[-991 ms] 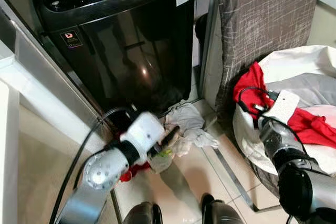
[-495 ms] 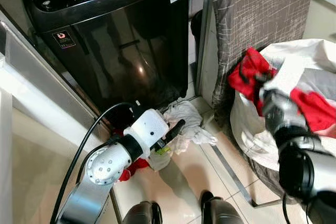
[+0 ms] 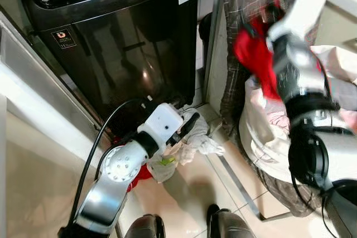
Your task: Clothes washing
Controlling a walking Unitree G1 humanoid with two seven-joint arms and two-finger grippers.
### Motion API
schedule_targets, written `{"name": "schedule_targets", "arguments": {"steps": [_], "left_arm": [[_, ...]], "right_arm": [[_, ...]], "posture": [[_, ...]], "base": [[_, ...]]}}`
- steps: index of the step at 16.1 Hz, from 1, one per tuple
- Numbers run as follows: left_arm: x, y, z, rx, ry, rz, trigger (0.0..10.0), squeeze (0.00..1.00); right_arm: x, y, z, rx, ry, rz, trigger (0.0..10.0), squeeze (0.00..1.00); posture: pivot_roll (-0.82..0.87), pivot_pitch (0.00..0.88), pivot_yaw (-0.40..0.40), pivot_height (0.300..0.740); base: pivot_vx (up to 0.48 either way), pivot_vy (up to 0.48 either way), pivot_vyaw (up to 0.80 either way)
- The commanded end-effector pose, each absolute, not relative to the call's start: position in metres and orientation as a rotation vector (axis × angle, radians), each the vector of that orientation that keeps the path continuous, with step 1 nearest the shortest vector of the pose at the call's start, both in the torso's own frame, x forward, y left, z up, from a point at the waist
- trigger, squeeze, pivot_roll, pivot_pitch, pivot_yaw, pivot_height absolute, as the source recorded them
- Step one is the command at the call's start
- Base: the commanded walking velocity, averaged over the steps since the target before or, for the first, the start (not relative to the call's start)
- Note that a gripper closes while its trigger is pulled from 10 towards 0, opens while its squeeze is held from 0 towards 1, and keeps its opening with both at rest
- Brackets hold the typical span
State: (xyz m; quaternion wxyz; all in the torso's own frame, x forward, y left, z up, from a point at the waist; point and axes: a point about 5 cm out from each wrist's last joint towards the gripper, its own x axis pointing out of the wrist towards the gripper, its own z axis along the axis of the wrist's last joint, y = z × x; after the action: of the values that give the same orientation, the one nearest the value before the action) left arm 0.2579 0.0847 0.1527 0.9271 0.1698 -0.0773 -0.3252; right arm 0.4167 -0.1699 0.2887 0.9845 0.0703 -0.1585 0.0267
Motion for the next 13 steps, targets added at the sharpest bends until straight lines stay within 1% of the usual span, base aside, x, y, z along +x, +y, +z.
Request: {"name": "schedule_targets", "arguments": {"steps": [1, 2, 3, 5, 6, 7, 8, 9, 10, 11, 12, 13], "left_arm": [[0.263, 0.087, 0.154, 0.347, -0.175, -0.634, 10.0, 0.0], [0.267, 0.087, 0.155, 0.34, -0.187, -0.616, 10.0, 0.0], [0.272, 0.086, 0.157, 0.332, -0.201, -0.595, 10.0, 0.0], [0.275, 0.086, 0.159, 0.332, -0.218, -0.571, 10.0, 0.0], [0.277, 0.089, 0.16, 0.334, -0.227, -0.53, 10.0, 0.0], [0.281, 0.093, 0.16, 0.344, -0.222, -0.473, 10.0, 0.0], [0.286, 0.097, 0.159, 0.354, -0.213, -0.398, 10.0, 0.0], [0.291, 0.103, 0.158, 0.358, -0.202, -0.302, 10.0, 0.0], [0.295, 0.108, 0.158, 0.352, -0.194, -0.237, 10.0, 0.0], [0.297, 0.112, 0.158, 0.353, -0.188, -0.191, 10.0, 0.0], [0.299, 0.113, 0.157, 0.384, -0.182, -0.18, 10.0, 0.0], [0.299, 0.112, 0.156, 0.396, -0.18, -0.182, 10.0, 0.0]], "right_arm": [[0.411, -0.155, 0.336, 0.105, -0.487, 0.13, 0.0, 0.0], [0.409, -0.147, 0.354, 0.098, -0.546, 0.167, 0.0, 0.0], [0.406, -0.135, 0.374, 0.058, -0.608, 0.216, 0.0, 0.0], [0.404, -0.123, 0.382, 0.06, -0.628, 0.269, 0.0, 0.0], [0.401, -0.109, 0.383, 0.064, -0.654, 0.323, 0.0, 0.0], [0.401, -0.1, 0.375, 0.072, -0.637, 0.356, 0.0, 0.0], [0.403, -0.094, 0.361, 0.078, -0.594, 0.382, 0.0, 0.0], [0.407, -0.09, 0.337, 0.079, -0.524, 0.397, 0.0, 0.0], [0.409, -0.09, 0.316, 0.072, -0.462, 0.392, 0.0, 0.0], [0.411, -0.096, 0.286, 0.066, -0.376, 0.36, 0.0, 0.0], [0.411, -0.108, 0.253, 0.024, -0.294, 0.307, 0.0, 0.0], [0.41, -0.113, 0.242, 0.009, -0.269, 0.289, 0.0, 0.0]], "posture": [[0.08, 0.021, -0.009, 0.74], [0.08, 0.005, -0.019, 0.74], [0.08, 0.0, -0.041, 0.74], [0.09, 0.0, -0.053, 0.74], [0.1, 0.0, -0.058, 0.74], [0.1, 0.0, -0.062, 0.74], [0.1, 0.0, -0.065, 0.74], [0.1, 0.0, -0.068, 0.74], [0.1, 0.0, -0.07, 0.74], [0.1, 0.0, -0.07, 0.74], [0.1, 0.0, -0.071, 0.74], [0.1, 0.0, -0.071, 0.74]], "base": [[0.0, 0.0, 0.0], [0.0, 0.0, 0.0], [0.0, 0.0, 0.76], [0.0, 0.0, 0.67], [0.0, 0.0, 0.58], [0.0, 0.0, 0.54], [0.0, 0.0, 0.54], [0.0, 0.0, 0.52], [0.0, 0.0, 0.52], [0.0, 0.0, 0.52], [0.0, 0.0, 0.51], [0.0, 0.0, 0.51]]}}
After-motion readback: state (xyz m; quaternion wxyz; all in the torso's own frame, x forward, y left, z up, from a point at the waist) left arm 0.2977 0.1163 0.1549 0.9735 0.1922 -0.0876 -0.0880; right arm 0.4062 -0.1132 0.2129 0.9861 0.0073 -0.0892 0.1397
